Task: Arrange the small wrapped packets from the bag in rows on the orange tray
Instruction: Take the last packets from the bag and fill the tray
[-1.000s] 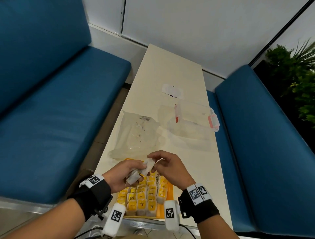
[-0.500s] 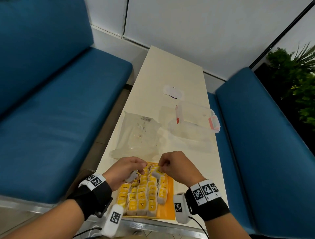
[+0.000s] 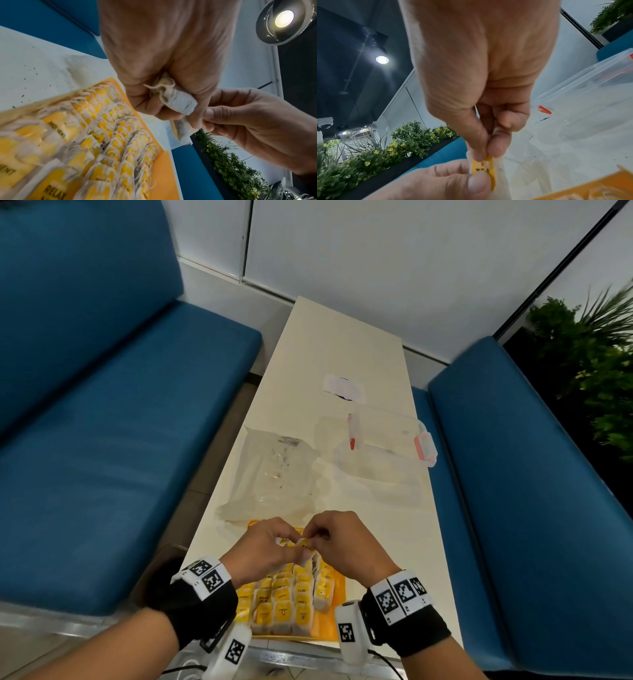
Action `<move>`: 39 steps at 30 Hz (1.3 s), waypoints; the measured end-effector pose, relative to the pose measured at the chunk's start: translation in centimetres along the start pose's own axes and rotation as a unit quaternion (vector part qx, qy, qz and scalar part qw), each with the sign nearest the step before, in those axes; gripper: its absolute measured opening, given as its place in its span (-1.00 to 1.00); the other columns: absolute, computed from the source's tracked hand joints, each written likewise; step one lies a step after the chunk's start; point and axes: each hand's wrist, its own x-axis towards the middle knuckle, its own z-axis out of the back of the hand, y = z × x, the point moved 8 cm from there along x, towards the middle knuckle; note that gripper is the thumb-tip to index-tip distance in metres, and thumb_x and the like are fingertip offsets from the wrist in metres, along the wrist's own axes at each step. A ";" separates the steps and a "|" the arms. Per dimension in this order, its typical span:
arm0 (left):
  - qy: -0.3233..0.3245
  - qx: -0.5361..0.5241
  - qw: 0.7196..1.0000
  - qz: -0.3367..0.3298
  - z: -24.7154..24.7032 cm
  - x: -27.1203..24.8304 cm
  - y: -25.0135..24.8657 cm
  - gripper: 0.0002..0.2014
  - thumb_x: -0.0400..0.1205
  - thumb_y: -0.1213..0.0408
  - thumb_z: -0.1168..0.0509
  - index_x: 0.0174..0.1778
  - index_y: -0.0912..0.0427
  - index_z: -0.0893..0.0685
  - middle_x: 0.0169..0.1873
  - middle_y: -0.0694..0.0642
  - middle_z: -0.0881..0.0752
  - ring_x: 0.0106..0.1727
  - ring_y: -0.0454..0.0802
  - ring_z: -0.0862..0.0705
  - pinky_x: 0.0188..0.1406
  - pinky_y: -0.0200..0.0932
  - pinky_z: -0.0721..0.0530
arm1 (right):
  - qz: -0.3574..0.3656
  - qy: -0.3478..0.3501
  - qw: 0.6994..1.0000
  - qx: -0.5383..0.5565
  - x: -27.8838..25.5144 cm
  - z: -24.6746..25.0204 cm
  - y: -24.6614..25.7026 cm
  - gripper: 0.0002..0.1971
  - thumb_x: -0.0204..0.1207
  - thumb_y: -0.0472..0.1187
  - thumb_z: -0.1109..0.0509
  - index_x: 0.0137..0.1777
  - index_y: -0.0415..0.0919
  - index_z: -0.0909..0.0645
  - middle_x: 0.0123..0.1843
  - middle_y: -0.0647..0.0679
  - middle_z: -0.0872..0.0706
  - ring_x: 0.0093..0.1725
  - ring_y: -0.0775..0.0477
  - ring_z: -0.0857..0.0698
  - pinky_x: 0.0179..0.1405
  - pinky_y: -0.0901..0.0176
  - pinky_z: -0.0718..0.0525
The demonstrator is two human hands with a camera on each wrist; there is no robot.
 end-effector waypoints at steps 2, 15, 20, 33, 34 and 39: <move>0.010 0.007 1.000 -0.005 -0.2 0.0 0.2 -0.80 0.36 0.03 -0.69 -0.20 -0.03 -0.87 0.00 -0.10 -0.80 0.19 -0.22 -0.71 0.12 -0.24 -0.58 | 0.002 -0.006 1.000 -0.008 -0.2 0.3 0.0 -0.81 0.53 -0.32 -0.39 -0.01 -0.08 -0.80 -0.07 0.04 -0.82 -0.08 0.11 -0.74 -0.02 0.20 -0.72; -0.022 0.028 0.999 -0.010 0.5 -0.1 1.0 -0.95 0.53 0.23 -0.59 -0.23 0.01 -0.88 -0.21 -0.16 -0.85 -0.05 -0.40 -0.74 0.02 -0.33 -0.55 | -0.051 0.054 0.993 -0.090 -1.9 -1.1 -3.6 -0.76 0.49 -0.34 -0.32 -0.06 -0.07 -0.80 -0.05 0.02 -0.82 -0.10 0.01 -0.76 -0.04 0.09 -0.76; -0.045 0.043 0.998 0.014 0.8 -0.2 1.9 -0.93 0.58 0.22 -0.54 -0.22 0.06 -0.87 -0.11 -0.15 -0.78 -0.04 -0.31 -0.71 -0.30 -0.44 -0.59 | -0.060 0.170 0.974 -0.137 -4.0 -5.1 -4.8 -0.78 0.51 -0.35 -0.36 -0.06 -0.17 -0.84 -0.02 -0.12 -0.85 -0.03 -0.11 -0.80 0.04 0.02 -0.79; -0.045 0.047 0.998 0.013 1.0 -0.3 2.9 -0.91 0.55 0.23 -0.56 -0.26 -0.02 -0.85 -0.20 -0.17 -0.80 -0.05 -0.40 -0.69 -0.04 -0.41 -0.51 | -0.099 0.146 0.945 -0.275 -2.4 -8.5 -6.5 -0.79 0.58 -0.44 -0.26 0.13 -0.34 -0.66 0.16 -0.29 -0.71 0.16 -0.33 -0.72 -0.05 -0.01 -0.63; -0.046 0.045 0.998 0.013 1.0 -0.3 2.9 -0.91 0.55 0.23 -0.56 -0.26 -0.02 -0.85 -0.21 -0.17 -0.80 -0.05 -0.41 -0.69 -0.05 -0.44 -0.51 | -0.103 0.135 0.945 -0.279 -2.4 -8.4 -6.4 -0.77 0.59 -0.45 -0.24 0.17 -0.33 -0.65 0.19 -0.29 -0.70 0.18 -0.33 -0.72 0.02 -0.02 -0.66; -0.045 0.045 0.998 0.016 1.0 -0.4 2.7 -0.94 0.55 0.23 -0.56 -0.23 0.00 -0.86 -0.20 -0.16 -0.80 -0.05 -0.46 -0.67 -0.08 -0.49 -0.49 | -0.111 0.108 0.947 -0.280 -2.3 -8.6 -6.2 -0.73 0.62 -0.44 -0.21 0.23 -0.30 -0.64 0.25 -0.26 -0.70 0.22 -0.30 -0.72 0.11 -0.04 -0.68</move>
